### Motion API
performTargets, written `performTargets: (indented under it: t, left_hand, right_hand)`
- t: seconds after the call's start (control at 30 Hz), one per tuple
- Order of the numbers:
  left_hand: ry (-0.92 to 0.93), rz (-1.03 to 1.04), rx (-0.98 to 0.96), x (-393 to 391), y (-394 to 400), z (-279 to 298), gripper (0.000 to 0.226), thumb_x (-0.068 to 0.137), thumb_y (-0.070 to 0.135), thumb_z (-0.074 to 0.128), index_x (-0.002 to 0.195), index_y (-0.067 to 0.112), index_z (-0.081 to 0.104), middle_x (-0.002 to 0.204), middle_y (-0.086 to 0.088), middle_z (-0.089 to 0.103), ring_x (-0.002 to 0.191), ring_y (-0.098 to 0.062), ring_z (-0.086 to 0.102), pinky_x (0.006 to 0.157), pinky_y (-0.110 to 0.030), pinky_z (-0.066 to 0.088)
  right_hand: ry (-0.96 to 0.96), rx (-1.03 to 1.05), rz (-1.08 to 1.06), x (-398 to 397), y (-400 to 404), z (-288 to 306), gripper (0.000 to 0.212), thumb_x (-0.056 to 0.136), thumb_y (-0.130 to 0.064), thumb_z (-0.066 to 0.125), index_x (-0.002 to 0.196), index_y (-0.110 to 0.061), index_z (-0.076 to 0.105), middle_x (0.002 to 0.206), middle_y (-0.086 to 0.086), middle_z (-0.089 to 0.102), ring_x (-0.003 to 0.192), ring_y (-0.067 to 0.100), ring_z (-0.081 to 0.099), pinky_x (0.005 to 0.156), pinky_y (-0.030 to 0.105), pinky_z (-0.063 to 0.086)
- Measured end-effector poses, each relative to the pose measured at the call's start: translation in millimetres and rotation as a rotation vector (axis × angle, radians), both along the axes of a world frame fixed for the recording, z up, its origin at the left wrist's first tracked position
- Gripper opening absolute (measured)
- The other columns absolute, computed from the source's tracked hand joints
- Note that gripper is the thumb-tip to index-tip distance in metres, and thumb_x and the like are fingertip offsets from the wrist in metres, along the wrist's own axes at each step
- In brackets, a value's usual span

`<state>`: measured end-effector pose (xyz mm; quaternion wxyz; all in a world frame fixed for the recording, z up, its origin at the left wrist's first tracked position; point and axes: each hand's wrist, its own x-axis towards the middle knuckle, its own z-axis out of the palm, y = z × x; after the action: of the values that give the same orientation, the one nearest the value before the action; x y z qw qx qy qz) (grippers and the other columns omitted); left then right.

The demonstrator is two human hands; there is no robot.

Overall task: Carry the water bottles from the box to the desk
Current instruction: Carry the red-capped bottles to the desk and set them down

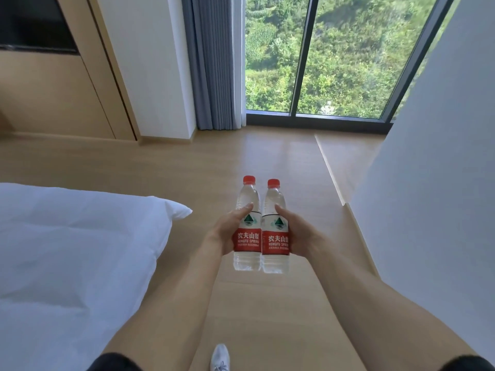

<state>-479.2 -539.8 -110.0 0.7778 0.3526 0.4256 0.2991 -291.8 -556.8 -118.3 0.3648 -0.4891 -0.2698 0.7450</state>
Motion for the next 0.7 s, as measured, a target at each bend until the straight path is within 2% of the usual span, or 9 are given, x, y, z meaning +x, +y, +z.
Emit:
performTargets:
  t: [0.13,0.4,0.57,0.7]
  left_hand:
    - [-0.014,-0.001,-0.024,-10.5,69.6,1.1,0.049,0.1,0.041,0.058,0.134,0.006,0.056,0.118,-0.021,0.072,0.109,-0.039,0.069,0.08,-0.045,0.062]
    - [-0.009,-0.004,-0.001,-30.5,182.6,-3.1,0.049,0.099,0.038,0.06,0.139,0.01,0.053,0.123,-0.023,0.069,0.115,-0.043,0.065,0.085,-0.049,0.06]
    - [-0.02,0.012,0.003,-44.3,235.2,-12.8,0.049,0.1,0.039,0.059,0.138,0.009,0.053,0.124,-0.023,0.069,0.115,-0.043,0.066,0.089,-0.051,0.059]
    - [0.005,0.065,-0.014,-57.4,275.9,-23.2,0.048,0.1,0.04,0.059,0.136,0.01,0.056,0.124,-0.022,0.069,0.116,-0.043,0.066,0.1,-0.057,0.052]
  right_hand:
    - [-0.017,-0.025,-0.034,-11.4,69.0,0.4,0.06,0.096,-0.052,0.057,0.137,-0.008,0.056,0.129,0.021,0.066,0.11,0.036,0.066,0.096,0.05,0.054]
    - [-0.025,-0.031,-0.076,-32.5,180.9,5.1,0.057,0.095,-0.052,0.059,0.132,-0.009,0.059,0.118,0.017,0.072,0.094,0.032,0.074,0.079,0.045,0.061]
    - [-0.019,-0.031,-0.04,-44.8,234.4,-4.2,0.058,0.095,-0.052,0.059,0.133,-0.009,0.058,0.117,0.018,0.072,0.093,0.032,0.074,0.077,0.044,0.061]
    - [0.003,-0.053,0.013,-57.7,282.8,-14.5,0.057,0.094,-0.052,0.06,0.131,-0.009,0.059,0.114,0.018,0.073,0.091,0.032,0.075,0.073,0.043,0.062]
